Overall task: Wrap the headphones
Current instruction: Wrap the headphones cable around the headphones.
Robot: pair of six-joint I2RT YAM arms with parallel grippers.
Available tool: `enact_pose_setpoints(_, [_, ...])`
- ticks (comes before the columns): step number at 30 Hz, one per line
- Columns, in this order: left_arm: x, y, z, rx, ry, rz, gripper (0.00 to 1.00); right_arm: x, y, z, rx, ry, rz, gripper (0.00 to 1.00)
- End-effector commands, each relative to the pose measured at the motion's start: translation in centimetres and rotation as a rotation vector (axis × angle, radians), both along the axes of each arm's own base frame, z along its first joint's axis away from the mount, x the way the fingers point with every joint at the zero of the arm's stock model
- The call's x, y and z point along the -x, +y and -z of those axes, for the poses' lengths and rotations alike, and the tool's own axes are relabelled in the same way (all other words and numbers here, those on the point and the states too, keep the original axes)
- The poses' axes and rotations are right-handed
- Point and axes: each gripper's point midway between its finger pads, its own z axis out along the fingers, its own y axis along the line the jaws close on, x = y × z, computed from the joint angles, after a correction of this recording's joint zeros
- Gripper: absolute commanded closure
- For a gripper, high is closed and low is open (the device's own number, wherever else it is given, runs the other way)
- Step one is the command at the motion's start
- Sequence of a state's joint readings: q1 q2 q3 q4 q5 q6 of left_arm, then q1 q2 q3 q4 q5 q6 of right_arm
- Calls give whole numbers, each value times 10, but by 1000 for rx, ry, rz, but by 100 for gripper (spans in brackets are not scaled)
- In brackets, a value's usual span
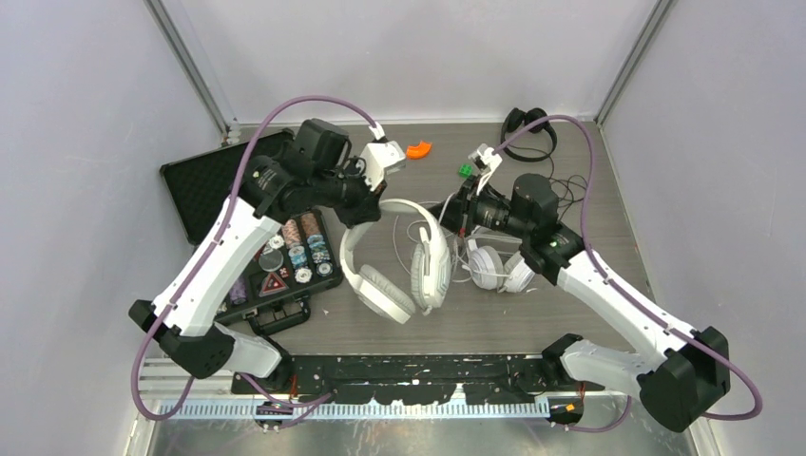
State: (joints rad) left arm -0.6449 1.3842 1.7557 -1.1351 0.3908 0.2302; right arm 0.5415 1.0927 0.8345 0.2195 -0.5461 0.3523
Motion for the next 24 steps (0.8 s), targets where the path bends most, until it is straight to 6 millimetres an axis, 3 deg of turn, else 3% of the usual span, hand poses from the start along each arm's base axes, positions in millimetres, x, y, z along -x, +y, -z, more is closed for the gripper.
enact_pose_setpoints(1, [-20, 24, 0, -153, -137, -75, 100, 16, -20, 7, 116, 169, 48, 100])
enact_pose_setpoints(6, [-38, 33, -2, -218, -265, -139, 100, 39, -16, -11, 107, 311, -26, 100])
enact_pose_setpoints(14, [-65, 56, 3, -333, -360, -286, 100, 61, -4, -44, 40, 392, -166, 100])
enact_pose_setpoints(18, [-72, 65, 3, -366, -397, -337, 100, 62, 1, -46, 31, 414, -195, 100])
enact_pose_setpoints(24, [-75, 63, 0, -337, -419, -352, 100, 52, 4, -40, 46, 432, -168, 100])
